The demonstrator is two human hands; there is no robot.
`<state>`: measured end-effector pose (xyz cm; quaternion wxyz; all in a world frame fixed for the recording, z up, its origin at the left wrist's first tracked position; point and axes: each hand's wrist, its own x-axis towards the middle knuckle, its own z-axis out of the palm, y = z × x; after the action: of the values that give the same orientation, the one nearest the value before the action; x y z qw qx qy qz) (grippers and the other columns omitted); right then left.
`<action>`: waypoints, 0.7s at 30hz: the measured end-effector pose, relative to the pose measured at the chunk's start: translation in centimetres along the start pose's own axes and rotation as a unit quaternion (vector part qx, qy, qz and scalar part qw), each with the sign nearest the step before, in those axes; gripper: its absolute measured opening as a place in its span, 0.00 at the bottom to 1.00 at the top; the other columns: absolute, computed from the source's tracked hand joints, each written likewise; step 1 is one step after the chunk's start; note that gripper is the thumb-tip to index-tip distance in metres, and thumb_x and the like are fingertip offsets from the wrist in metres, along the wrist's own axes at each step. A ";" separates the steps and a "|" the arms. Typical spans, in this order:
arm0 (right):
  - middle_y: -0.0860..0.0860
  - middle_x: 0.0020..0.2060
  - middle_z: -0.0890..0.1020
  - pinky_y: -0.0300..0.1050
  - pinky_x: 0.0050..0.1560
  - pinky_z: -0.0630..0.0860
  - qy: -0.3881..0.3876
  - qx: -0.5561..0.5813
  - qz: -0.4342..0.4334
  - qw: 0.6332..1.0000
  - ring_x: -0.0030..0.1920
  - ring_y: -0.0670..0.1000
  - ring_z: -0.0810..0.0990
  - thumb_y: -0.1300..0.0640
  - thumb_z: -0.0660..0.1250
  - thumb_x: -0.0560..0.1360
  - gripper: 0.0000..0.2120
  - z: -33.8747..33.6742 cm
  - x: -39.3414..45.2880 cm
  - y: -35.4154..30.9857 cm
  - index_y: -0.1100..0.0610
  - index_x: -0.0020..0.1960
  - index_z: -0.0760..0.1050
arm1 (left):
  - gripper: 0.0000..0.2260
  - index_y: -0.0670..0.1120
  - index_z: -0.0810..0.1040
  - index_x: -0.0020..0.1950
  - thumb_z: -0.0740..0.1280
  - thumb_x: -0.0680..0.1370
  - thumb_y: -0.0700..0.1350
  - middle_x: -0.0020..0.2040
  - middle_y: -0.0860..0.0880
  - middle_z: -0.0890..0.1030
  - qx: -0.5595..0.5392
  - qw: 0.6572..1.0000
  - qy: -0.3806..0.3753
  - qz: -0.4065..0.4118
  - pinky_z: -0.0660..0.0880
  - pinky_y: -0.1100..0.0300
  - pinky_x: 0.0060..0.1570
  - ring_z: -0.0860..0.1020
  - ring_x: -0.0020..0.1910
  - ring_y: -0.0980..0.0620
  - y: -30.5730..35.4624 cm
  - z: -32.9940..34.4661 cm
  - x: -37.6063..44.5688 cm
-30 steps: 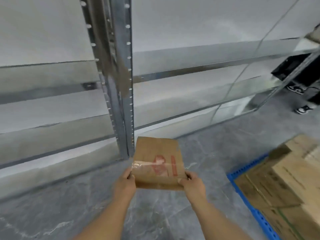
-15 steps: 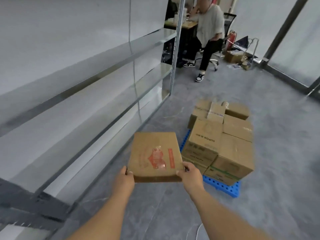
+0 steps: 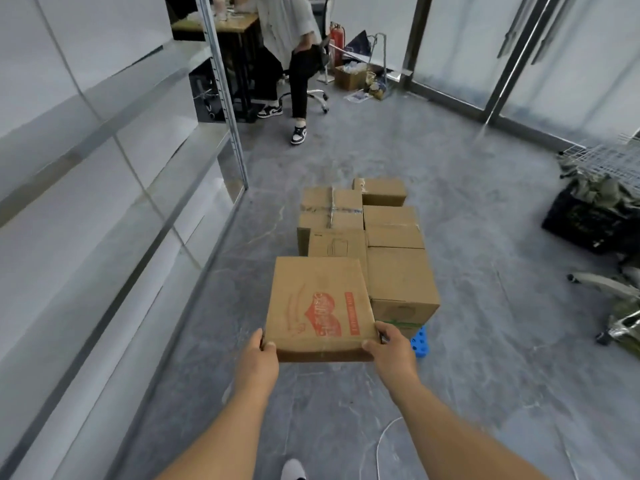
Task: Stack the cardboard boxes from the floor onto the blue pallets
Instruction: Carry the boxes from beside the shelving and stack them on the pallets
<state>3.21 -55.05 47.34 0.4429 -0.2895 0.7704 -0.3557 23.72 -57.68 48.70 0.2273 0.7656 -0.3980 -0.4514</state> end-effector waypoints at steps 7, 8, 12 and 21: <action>0.48 0.49 0.76 0.41 0.49 0.69 0.068 0.032 0.008 0.997 0.50 0.48 0.74 0.63 0.68 0.73 0.21 -3.9 5.3 -1.9 0.56 0.65 0.72 | 0.20 0.48 0.63 0.73 0.56 0.81 0.44 0.71 0.46 0.68 0.041 0.997 -0.049 0.048 0.65 0.55 0.62 0.68 0.68 0.44 6.3 5.1 3.8; 0.48 0.50 0.76 0.40 0.49 0.68 0.078 0.036 0.008 0.996 0.49 0.47 0.74 0.63 0.68 0.73 0.21 -4.6 6.0 -1.9 0.56 0.65 0.72 | 0.20 0.47 0.64 0.73 0.56 0.81 0.43 0.71 0.46 0.68 0.043 0.996 -0.058 0.057 0.65 0.56 0.62 0.68 0.68 0.45 7.1 6.0 4.2; 0.49 0.50 0.75 0.39 0.46 0.69 0.094 0.071 0.027 0.993 0.47 0.47 0.74 0.66 0.67 0.73 0.22 -8.1 9.6 -1.2 0.57 0.66 0.71 | 0.20 0.47 0.63 0.73 0.56 0.81 0.42 0.71 0.45 0.68 0.065 0.991 -0.090 0.068 0.65 0.55 0.63 0.68 0.68 0.45 10.0 10.6 5.3; 0.53 0.59 0.77 0.44 0.53 0.70 0.060 0.072 0.061 0.994 0.54 0.51 0.75 0.65 0.67 0.73 0.23 -15.7 23.3 1.4 0.56 0.66 0.70 | 0.20 0.51 0.61 0.74 0.55 0.81 0.44 0.70 0.47 0.69 0.115 0.989 -0.087 0.023 0.67 0.59 0.52 0.70 0.65 0.46 15.6 24.4 9.8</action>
<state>-21.19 -67.34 40.68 0.4366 -0.1873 0.7842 -0.3992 -1.16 -74.44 42.76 0.1125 0.7350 -0.4828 -0.4626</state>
